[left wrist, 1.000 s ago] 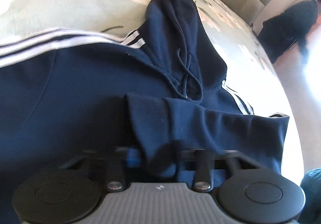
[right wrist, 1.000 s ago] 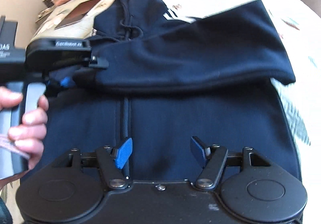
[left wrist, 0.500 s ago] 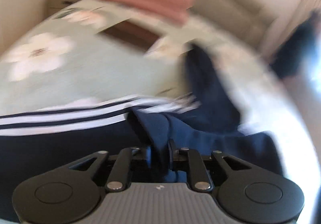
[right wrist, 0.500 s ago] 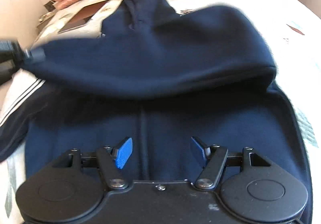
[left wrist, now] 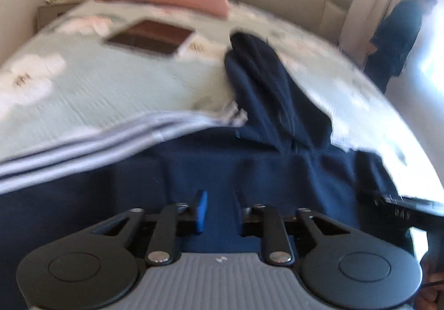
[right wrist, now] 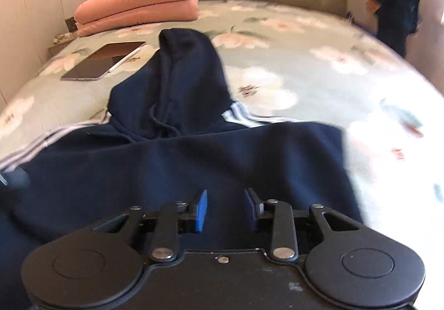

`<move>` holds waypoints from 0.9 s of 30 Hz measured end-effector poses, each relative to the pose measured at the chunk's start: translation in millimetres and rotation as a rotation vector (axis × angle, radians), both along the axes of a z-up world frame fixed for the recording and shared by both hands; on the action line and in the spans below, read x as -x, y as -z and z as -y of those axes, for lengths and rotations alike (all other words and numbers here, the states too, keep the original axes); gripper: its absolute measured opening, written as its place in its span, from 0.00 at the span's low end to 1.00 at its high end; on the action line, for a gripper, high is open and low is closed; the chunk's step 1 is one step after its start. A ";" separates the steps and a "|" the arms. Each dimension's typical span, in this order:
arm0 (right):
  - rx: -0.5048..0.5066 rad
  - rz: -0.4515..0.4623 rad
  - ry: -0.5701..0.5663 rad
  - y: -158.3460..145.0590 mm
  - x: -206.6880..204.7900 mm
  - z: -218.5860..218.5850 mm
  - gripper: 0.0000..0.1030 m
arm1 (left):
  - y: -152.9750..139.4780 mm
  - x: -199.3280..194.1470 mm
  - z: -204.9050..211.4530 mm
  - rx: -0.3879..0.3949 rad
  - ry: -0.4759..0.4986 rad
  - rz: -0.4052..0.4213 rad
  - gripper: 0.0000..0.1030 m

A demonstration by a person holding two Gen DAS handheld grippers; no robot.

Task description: Fold large clothes

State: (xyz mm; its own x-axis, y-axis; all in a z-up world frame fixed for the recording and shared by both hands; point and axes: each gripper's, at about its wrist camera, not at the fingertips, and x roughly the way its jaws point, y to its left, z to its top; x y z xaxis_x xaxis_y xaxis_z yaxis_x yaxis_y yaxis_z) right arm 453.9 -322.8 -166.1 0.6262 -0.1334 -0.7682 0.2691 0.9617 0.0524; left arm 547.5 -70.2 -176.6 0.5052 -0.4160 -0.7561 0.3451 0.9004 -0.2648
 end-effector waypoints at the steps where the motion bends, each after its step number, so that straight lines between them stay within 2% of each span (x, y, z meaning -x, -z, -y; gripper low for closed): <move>1: 0.005 -0.019 -0.017 7.7 -7.1 -4.5 0.35 | 10.3 -1.7 4.3 -0.044 -0.008 -0.016 0.14; 2: 0.024 -0.048 -0.032 15.9 -11.5 -10.2 0.35 | 19.1 -2.3 5.8 -0.103 -0.036 -0.024 0.08; 3: 0.038 -0.081 -0.046 22.8 -12.9 -15.3 0.35 | 22.1 1.8 -0.2 -0.118 -0.058 -0.014 0.05; 4: 0.053 -0.099 -0.053 28.7 -10.0 -19.0 0.35 | 21.9 6.0 -9.8 -0.097 -0.078 -0.012 0.05; 5: 0.076 -0.079 -0.049 29.4 -2.9 -19.2 0.37 | 19.1 9.0 -20.3 -0.075 -0.103 -0.022 0.03; 6: 0.090 -0.087 -0.044 29.3 2.2 -17.4 0.42 | 16.4 12.3 -32.5 -0.033 -0.116 -0.030 0.03; 8: 0.087 -0.100 -0.013 25.9 14.4 -10.6 0.48 | 10.4 21.8 -51.3 -0.015 -0.141 -0.025 0.04; 10: 0.067 -0.123 0.026 23.1 24.9 -3.7 0.48 | 3.0 34.4 -66.1 -0.030 -0.144 -0.017 0.04; 13: 0.038 -0.139 0.056 13.9 43.6 -5.3 0.48 | -4.3 38.4 -92.8 0.000 -0.173 -0.055 0.06; 17: -0.025 -0.144 0.016 1.3 64.8 -31.4 0.48 | -12.6 65.2 -139.3 0.027 -0.282 -0.137 0.09; 19: -0.030 -0.155 -0.029 -2.1 69.9 -49.8 0.48 | -13.2 76.0 -169.3 0.040 -0.366 -0.179 0.12; 21: -0.021 -0.164 -0.076 -3.4 74.5 -68.6 0.48 | -11.5 83.9 -200.6 0.068 -0.456 -0.230 0.27; 24: -0.013 -0.179 -0.142 -4.4 78.2 -92.7 0.48 | -6.5 94.1 -248.9 0.125 -0.602 -0.284 0.41; 27: -0.025 -0.200 -0.187 -1.4 74.1 -105.5 0.48 | -2.6 101.3 -288.2 0.171 -0.724 -0.285 0.43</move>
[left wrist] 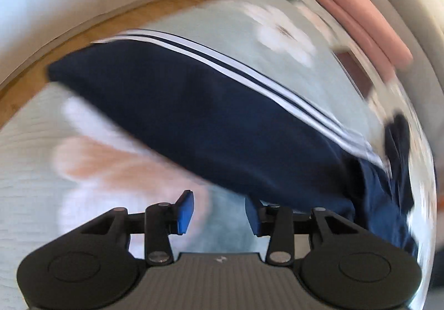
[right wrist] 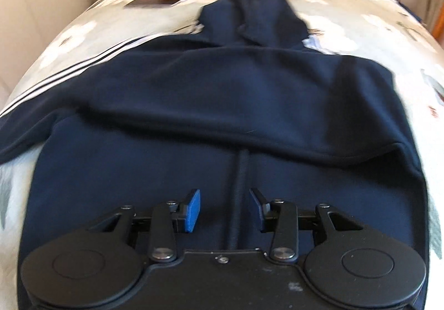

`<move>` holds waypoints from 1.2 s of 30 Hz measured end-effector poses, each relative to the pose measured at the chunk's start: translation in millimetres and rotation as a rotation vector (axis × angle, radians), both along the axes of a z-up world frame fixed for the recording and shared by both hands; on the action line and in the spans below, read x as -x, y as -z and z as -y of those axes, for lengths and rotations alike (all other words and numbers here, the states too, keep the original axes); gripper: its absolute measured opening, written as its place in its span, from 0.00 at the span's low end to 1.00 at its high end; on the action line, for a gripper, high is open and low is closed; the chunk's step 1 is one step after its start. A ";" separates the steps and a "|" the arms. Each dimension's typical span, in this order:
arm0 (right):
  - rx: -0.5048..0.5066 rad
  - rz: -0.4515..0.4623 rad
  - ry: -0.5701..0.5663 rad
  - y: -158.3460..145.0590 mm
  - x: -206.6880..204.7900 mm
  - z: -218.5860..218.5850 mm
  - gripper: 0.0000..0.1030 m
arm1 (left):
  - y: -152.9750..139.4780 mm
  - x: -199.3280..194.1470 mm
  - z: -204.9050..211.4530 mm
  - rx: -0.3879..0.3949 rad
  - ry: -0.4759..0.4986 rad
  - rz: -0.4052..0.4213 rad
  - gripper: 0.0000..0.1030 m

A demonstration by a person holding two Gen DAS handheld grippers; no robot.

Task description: Fold large clothes

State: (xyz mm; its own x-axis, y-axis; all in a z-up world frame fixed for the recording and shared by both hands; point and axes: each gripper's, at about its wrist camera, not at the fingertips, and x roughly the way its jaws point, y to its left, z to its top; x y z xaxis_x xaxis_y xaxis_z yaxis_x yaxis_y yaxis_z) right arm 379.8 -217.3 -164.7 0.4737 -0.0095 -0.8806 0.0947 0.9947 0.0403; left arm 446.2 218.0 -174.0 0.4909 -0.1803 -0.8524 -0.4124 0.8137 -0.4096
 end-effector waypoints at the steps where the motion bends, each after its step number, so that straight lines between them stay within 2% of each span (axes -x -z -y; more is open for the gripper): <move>1: 0.000 -0.004 -0.014 0.9 -1.4 -5.4 0.48 | 1.8 2.1 -11.6 0.014 -0.046 0.002 0.44; 5: 0.005 -0.026 -0.055 6.1 -10.4 -20.5 0.50 | 11.9 9.7 -51.3 0.080 -0.219 0.032 0.53; 8: -0.003 -0.048 -0.077 11.0 -17.6 -27.7 0.50 | 20.7 12.3 -78.6 0.101 -0.338 0.061 0.65; 11: -0.005 -0.059 -0.088 15.1 -21.8 -32.8 0.52 | 30.3 15.8 -101.5 0.144 -0.441 0.102 0.68; 14: 0.008 -0.059 -0.104 17.1 -25.3 -35.9 0.53 | 35.6 12.8 -111.9 0.181 -0.503 0.149 0.71; 17: 0.012 -0.063 -0.107 17.0 -26.1 -39.3 0.54 | 38.7 6.9 -119.2 0.160 -0.522 0.179 0.72; 19: 0.009 -0.065 -0.104 17.4 -27.9 -40.2 0.54 | 38.4 -0.7 -121.2 0.119 -0.525 0.198 0.64; 20: 0.008 -0.065 -0.104 18.3 -30.2 -39.5 0.54 | 38.4 -6.0 -120.8 0.089 -0.524 0.194 0.51; 21: 0.009 -0.064 -0.105 18.8 -31.5 -39.9 0.54 | 38.6 -12.2 -121.2 0.057 -0.522 0.184 0.32; 22: 0.010 -0.063 -0.107 19.7 -31.3 -40.4 0.55 | 38.4 -18.3 -121.3 0.027 -0.519 0.172 0.21; 23: 0.012 -0.061 -0.108 19.5 -30.8 -41.0 0.55 | 36.5 -22.8 -119.6 0.007 -0.510 0.167 0.11; 24: 0.013 -0.059 -0.110 19.1 -29.0 -41.5 0.55 | 32.0 -26.3 -116.6 -0.008 -0.497 0.177 0.09; 26: 0.009 -0.052 -0.111 18.2 -25.5 -40.5 0.56 | 13.4 -32.1 -100.8 -0.100 -0.437 0.217 0.08; 28: -0.002 -0.045 -0.101 18.4 -24.0 -38.7 0.57 | -15.5 -36.8 -70.3 -0.215 -0.323 0.287 0.08; 30: -0.018 -0.040 -0.084 18.2 -22.5 -37.1 0.57 | -44.3 -37.6 -36.4 -0.280 -0.208 0.366 0.08; 33: -0.036 -0.036 -0.069 16.8 -20.5 -34.1 0.57 | -80.6 -37.8 24.4 -0.325 -0.005 0.485 0.08; 36: -0.062 -0.038 -0.063 14.8 -17.4 -29.6 0.57 | -107.6 -33.1 90.1 -0.325 0.205 0.596 0.08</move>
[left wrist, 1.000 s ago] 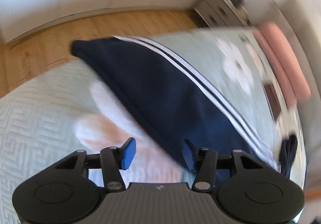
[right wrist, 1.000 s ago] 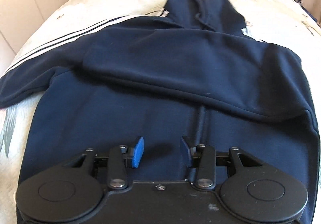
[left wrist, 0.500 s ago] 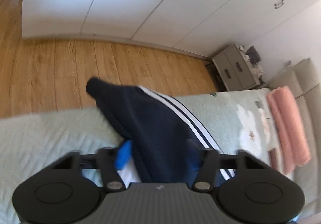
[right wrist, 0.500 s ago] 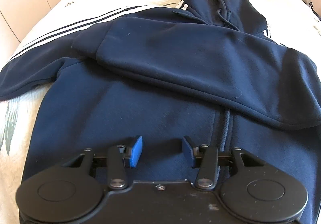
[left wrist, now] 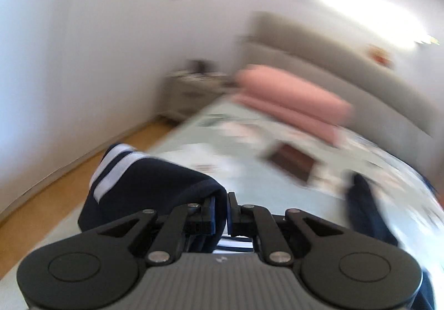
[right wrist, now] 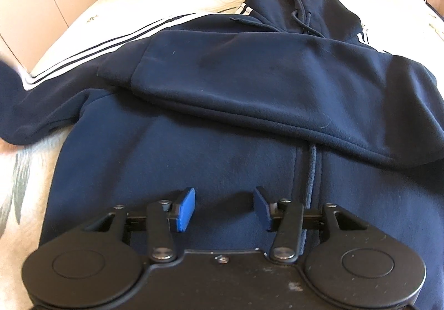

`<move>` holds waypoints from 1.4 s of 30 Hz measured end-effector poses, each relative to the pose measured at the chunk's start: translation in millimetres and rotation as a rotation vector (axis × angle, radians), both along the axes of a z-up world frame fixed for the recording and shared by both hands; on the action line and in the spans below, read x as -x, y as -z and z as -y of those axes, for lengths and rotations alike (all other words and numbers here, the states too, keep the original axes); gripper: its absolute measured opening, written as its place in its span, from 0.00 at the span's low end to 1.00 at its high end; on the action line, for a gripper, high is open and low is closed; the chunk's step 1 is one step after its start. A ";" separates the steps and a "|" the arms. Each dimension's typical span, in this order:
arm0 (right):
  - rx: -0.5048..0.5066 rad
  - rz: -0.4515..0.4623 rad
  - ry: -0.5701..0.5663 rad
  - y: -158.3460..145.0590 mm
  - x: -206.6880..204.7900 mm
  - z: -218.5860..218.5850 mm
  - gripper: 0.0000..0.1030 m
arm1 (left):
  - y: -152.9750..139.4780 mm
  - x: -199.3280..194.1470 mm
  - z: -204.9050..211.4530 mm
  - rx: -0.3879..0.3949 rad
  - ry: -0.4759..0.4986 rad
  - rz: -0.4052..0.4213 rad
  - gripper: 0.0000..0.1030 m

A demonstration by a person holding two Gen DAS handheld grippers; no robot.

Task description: Fold large clothes

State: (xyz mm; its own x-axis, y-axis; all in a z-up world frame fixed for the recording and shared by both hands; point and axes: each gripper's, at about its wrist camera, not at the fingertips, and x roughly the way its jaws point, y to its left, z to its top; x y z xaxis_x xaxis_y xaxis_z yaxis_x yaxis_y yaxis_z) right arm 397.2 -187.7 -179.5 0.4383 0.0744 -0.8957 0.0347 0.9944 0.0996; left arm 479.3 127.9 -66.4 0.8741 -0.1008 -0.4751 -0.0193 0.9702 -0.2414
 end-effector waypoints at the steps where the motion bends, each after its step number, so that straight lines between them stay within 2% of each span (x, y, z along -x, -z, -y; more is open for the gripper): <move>1: -0.004 -0.001 0.001 -0.8 1.6 2.1 0.57 | -7.2 3.5 25.4 -0.027 0.079 0.024 0.08; 2: -0.002 0.000 0.005 -2.1 3.8 5.4 0.57 | -12.0 7.9 52.9 -0.058 0.171 0.046 0.08; 4: 0.014 0.002 0.022 -5.7 9.6 16.1 0.57 | -9.7 16.0 103.8 -0.099 0.349 0.044 0.08; 5: 0.028 0.005 0.038 -8.5 13.0 24.2 0.57 | -4.9 22.4 130.6 -0.144 0.429 0.042 0.09; 7: 0.053 0.005 0.076 -13.3 19.0 43.3 0.57 | 19.2 38.9 183.4 -0.253 0.593 0.016 0.18; 8: 0.060 -0.001 0.097 -14.9 21.9 55.6 0.57 | 36.9 45.7 204.9 -0.305 0.634 -0.019 0.29; 9: 0.066 -0.009 0.114 -15.8 24.2 68.1 0.57 | 56.4 50.8 223.8 -0.357 0.655 -0.078 0.35; 11: 0.074 -0.011 0.128 -17.2 26.7 88.0 0.57 | 84.2 58.3 239.8 -0.384 0.702 -0.164 0.34; 14: 0.063 0.012 0.119 -23.1 20.9 105.5 0.57 | 104.7 70.3 237.5 -0.407 0.681 -0.254 0.34; 17: -0.022 0.076 0.074 -35.1 0.0 105.8 0.58 | 105.4 78.9 216.4 -0.379 0.612 -0.309 0.35; 19: -0.073 0.117 0.032 -40.7 -18.1 96.7 0.72 | 103.5 80.6 203.0 -0.359 0.555 -0.346 0.37; 20: -0.090 0.127 0.029 -41.6 -26.1 93.8 0.75 | 102.5 82.3 196.6 -0.354 0.528 -0.361 0.38; 22: -0.111 0.098 0.063 -40.3 -39.4 93.4 0.75 | 97.5 81.4 187.2 -0.358 0.485 -0.382 0.39; 24: -0.103 0.108 0.116 -40.6 -35.6 102.6 0.75 | 89.8 83.7 175.1 -0.359 0.448 -0.389 0.42; 27: -0.037 0.161 0.168 -42.8 -31.0 117.2 0.75 | 82.4 85.1 163.1 -0.348 0.410 -0.394 0.45; 29: -0.096 0.141 0.160 -33.5 -42.0 131.3 0.75 | 84.6 83.4 163.9 -0.338 0.392 -0.400 0.46; 34: -0.361 0.000 0.154 6.2 -73.7 153.4 0.75 | 86.3 83.5 179.6 -0.326 0.386 -0.405 0.46; 35: -0.391 0.026 0.150 4.2 -72.1 154.0 0.67 | 87.3 82.3 184.4 -0.328 0.394 -0.402 0.46; 36: -0.387 0.076 0.124 -4.0 -69.0 150.8 0.48 | 87.3 82.2 189.9 -0.334 0.405 -0.398 0.46; 37: -0.360 0.099 0.093 -13.5 -65.0 144.5 0.40 | 86.8 82.6 194.3 -0.343 0.414 -0.394 0.46; 38: -0.314 0.126 0.061 -22.2 -62.9 136.8 0.20 | 86.7 82.3 199.3 -0.355 0.421 -0.387 0.46; 39: -0.282 0.154 0.048 -29.9 -60.3 132.3 0.15 | 86.0 81.5 204.1 -0.371 0.425 -0.377 0.46; 42: -0.193 0.254 0.045 -60.6 -52.9 133.5 0.12 | 76.8 78.7 215.8 -0.403 0.419 -0.329 0.46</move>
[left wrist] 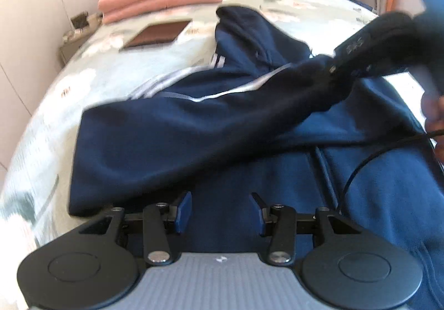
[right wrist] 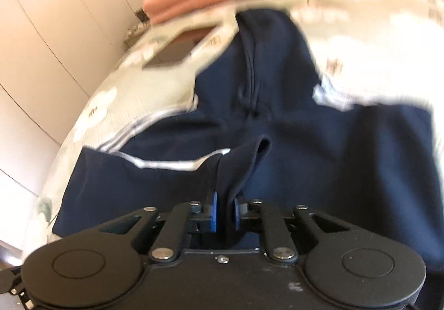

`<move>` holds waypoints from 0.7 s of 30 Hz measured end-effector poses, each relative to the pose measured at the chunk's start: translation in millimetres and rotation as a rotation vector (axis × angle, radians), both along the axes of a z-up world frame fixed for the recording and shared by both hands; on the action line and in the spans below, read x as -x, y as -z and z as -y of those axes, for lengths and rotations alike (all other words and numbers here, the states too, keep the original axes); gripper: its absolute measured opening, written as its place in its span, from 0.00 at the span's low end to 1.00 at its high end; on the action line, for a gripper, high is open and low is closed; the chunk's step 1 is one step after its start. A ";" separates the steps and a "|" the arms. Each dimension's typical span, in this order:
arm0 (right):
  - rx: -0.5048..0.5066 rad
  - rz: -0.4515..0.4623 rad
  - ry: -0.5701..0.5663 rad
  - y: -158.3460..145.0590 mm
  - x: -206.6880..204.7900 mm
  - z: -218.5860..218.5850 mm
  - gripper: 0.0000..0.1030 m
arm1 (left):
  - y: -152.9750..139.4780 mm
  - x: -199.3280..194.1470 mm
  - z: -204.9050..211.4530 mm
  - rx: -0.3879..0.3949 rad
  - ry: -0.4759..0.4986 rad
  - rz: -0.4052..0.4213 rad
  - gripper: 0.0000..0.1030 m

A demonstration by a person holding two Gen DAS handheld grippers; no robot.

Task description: Fold large clothes

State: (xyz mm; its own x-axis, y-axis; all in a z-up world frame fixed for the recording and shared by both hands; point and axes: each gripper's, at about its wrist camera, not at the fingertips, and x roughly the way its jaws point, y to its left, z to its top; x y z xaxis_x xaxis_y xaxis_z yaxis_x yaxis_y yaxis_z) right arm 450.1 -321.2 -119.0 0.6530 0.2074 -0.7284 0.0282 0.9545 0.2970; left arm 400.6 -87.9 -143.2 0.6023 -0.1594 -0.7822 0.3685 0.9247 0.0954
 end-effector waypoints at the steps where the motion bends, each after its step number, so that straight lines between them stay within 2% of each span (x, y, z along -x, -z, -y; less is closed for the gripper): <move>1: 0.044 0.043 0.015 -12.9 4.3 4.8 0.12 | -5.1 -1.7 3.2 0.008 -0.001 0.017 0.46; 3: 0.179 0.127 0.072 -39.1 14.6 16.6 0.12 | -15.7 -6.7 7.8 0.031 -0.009 0.056 0.46; 6: 0.334 0.167 0.179 -54.7 24.5 41.3 0.12 | -22.6 -20.5 15.4 0.053 -0.030 0.117 0.46; 8: 0.388 0.126 0.211 -46.2 24.3 56.1 0.12 | -19.4 -35.6 21.8 0.058 -0.043 0.127 0.46; 10: 0.383 0.034 0.238 -22.9 20.3 68.7 0.13 | -15.0 -51.3 26.8 0.069 -0.062 0.132 0.46; 13: 0.296 -0.180 0.228 22.5 10.4 78.1 0.32 | -6.4 -74.3 32.1 0.072 -0.095 0.116 0.46; 14: 0.299 -0.224 0.232 32.6 10.6 79.4 0.53 | -4.4 -80.3 33.5 0.068 -0.101 0.110 0.46; 15: 0.319 -0.229 0.263 35.4 15.7 81.5 0.55 | -2.6 -86.0 34.7 0.060 -0.106 0.105 0.46; 17: 0.319 -0.171 0.330 19.7 30.1 91.8 0.61 | -1.5 -93.2 35.0 0.061 -0.099 0.098 0.46; 19: 0.347 -0.075 0.373 0.2 44.9 94.0 0.63 | -0.9 -97.9 35.4 0.073 -0.079 0.084 0.43; 21: 0.393 -0.004 0.333 -9.6 48.3 88.3 0.63 | 2.6 -104.5 39.1 0.094 -0.034 0.043 0.43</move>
